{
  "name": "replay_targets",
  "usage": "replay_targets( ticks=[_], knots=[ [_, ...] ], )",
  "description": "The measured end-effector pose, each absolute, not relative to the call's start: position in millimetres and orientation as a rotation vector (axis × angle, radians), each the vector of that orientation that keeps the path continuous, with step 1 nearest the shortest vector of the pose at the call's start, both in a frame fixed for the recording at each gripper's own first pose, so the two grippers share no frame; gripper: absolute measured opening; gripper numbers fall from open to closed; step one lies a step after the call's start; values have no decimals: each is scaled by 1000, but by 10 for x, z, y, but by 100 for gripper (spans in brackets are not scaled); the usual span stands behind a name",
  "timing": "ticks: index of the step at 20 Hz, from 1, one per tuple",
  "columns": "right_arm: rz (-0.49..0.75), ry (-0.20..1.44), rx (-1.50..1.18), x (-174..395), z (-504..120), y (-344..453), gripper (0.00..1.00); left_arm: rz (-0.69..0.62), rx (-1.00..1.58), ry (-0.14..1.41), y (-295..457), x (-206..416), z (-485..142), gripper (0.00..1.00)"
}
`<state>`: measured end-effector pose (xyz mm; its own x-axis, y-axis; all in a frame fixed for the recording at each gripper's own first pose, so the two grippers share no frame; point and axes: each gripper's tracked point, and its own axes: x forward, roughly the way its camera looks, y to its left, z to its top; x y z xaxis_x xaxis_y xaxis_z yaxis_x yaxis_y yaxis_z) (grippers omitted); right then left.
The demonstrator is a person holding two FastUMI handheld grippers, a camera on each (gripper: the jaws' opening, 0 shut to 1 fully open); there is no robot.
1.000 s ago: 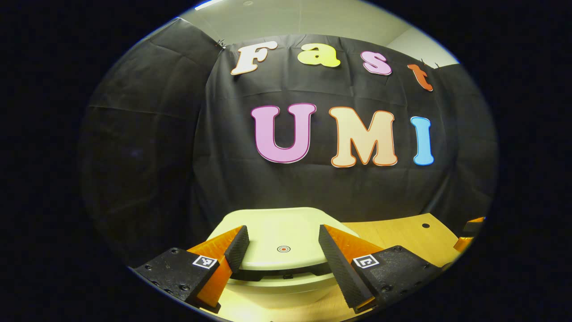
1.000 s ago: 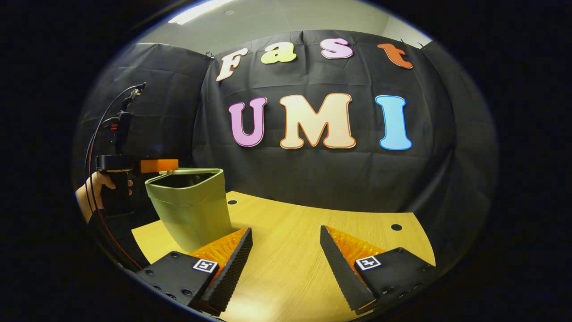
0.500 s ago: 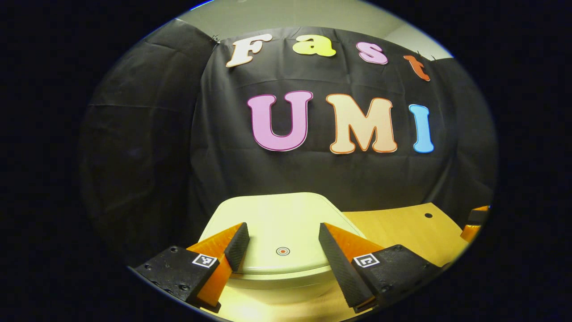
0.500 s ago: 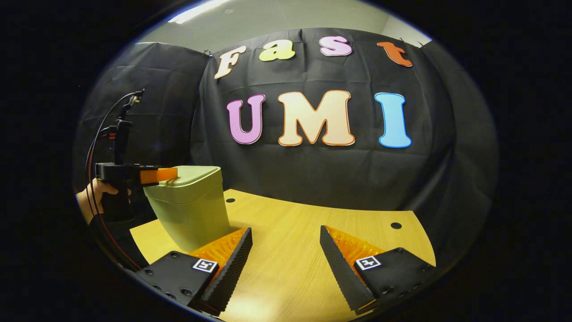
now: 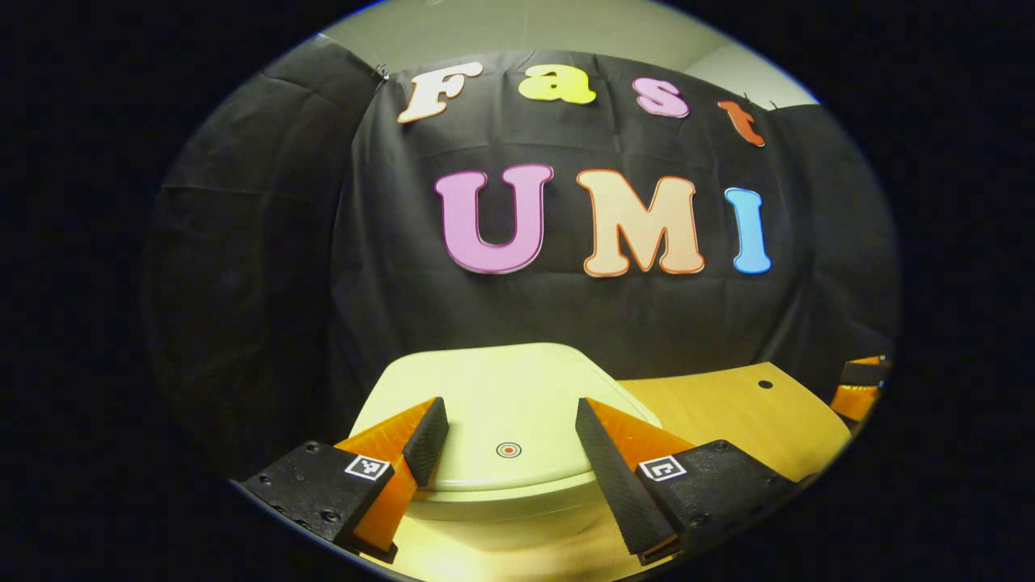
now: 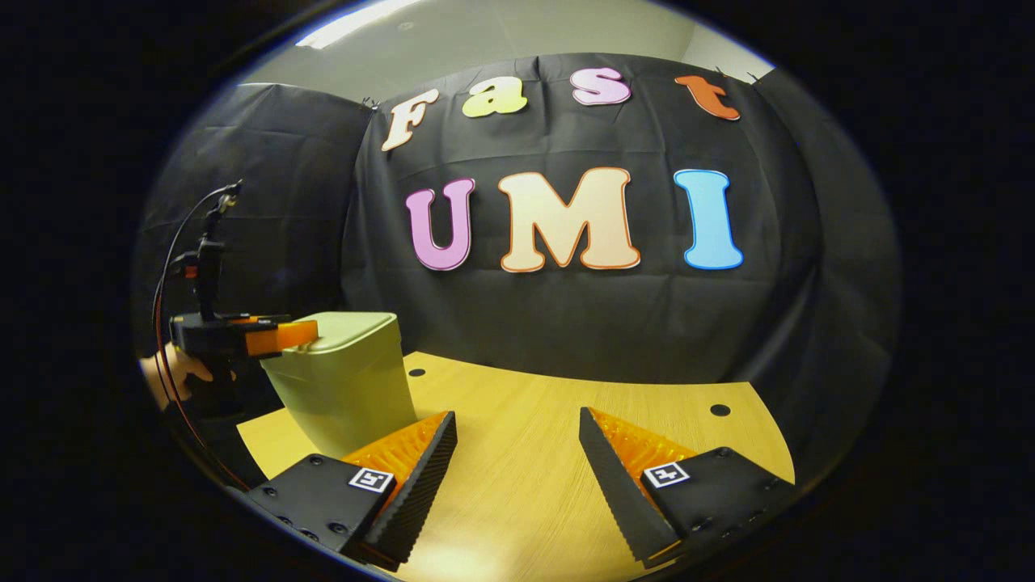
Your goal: Press the lid of the desktop garbage bin to open it, pick up the crumpled paper on the desktop and throw it into the bin, then pick up the pop can on the desktop and drop it into the bin, and finally close the garbage bin lid.
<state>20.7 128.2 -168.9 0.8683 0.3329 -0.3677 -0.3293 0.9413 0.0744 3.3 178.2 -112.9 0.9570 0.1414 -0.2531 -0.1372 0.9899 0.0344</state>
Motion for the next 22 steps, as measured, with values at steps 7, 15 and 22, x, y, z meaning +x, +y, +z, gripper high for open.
replay_targets(
  ticks=[7, 15, 22],
  knots=[
    [239, 233, 29, 358, -1125, 830, 95, 20, 11, 92, 819, 126, -755, 93],
    [136, 175, 49, 284, -915, 389, 96, -51, 21, 27, 33, 110, -538, 93],
    [98, 152, 40, 227, -803, 212, 95, -90, -7, 38, -253, 173, -513, 93]
  ],
)
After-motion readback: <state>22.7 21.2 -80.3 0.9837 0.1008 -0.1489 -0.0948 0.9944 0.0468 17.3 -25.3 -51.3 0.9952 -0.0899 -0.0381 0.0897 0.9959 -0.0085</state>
